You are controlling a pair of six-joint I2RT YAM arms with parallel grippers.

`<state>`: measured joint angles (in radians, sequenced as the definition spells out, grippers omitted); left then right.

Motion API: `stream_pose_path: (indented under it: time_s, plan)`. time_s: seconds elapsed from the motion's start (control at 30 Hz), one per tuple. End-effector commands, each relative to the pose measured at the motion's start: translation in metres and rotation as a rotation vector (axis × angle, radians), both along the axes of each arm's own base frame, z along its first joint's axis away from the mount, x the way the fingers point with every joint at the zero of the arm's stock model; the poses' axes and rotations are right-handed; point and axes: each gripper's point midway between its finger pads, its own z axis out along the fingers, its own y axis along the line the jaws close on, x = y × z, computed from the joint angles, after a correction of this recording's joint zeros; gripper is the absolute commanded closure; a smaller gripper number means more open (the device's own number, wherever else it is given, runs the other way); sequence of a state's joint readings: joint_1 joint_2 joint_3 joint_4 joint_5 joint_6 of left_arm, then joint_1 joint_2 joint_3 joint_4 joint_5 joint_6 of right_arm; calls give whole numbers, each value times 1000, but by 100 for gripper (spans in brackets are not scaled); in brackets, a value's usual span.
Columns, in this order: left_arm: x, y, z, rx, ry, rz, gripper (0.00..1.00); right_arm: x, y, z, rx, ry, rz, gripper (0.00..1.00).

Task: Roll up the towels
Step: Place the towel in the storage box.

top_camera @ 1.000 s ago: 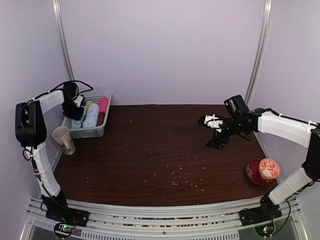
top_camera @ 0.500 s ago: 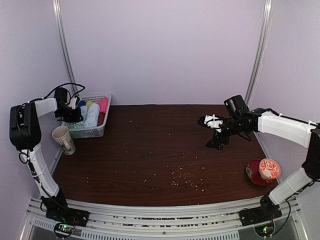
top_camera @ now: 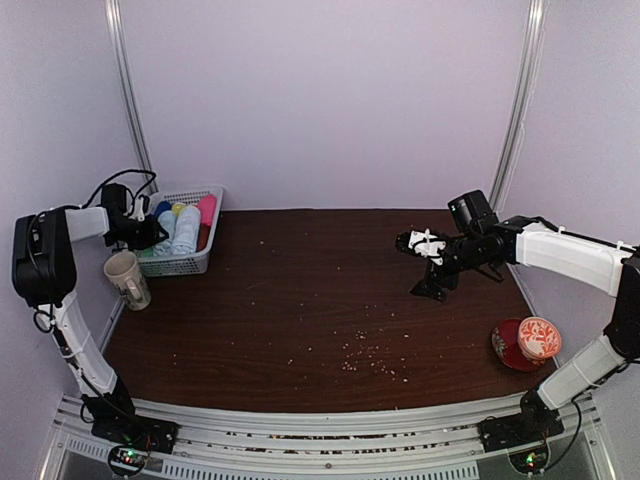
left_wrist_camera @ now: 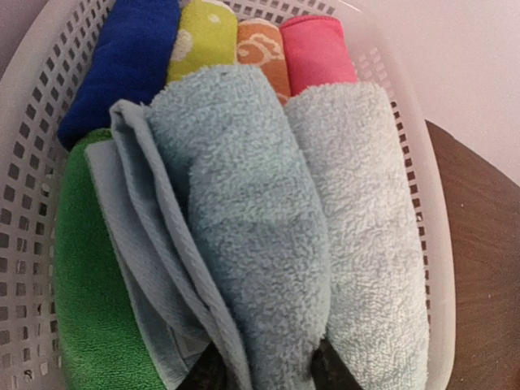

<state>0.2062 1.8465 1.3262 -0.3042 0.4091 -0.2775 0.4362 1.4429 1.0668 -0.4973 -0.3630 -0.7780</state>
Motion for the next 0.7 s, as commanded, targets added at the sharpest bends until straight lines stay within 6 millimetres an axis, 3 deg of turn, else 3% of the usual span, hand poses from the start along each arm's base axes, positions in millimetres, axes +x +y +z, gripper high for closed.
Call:
stream_pose_path:
  time_s: [0.0,0.2,0.37,0.67]
  plan:
    - [4,2,29,-22,-79,30,63,-5,0,8,19,-9,4,0]
    - [-2,16,30,28,-55,89,46,-6,1,9,22,-9,12,0]
    - [-5,21,43,51,-79,118,24,-6,0,9,20,-10,13,0]
    - [-1,22,78,81,-162,126,21,-6,0,7,16,-5,11,0]
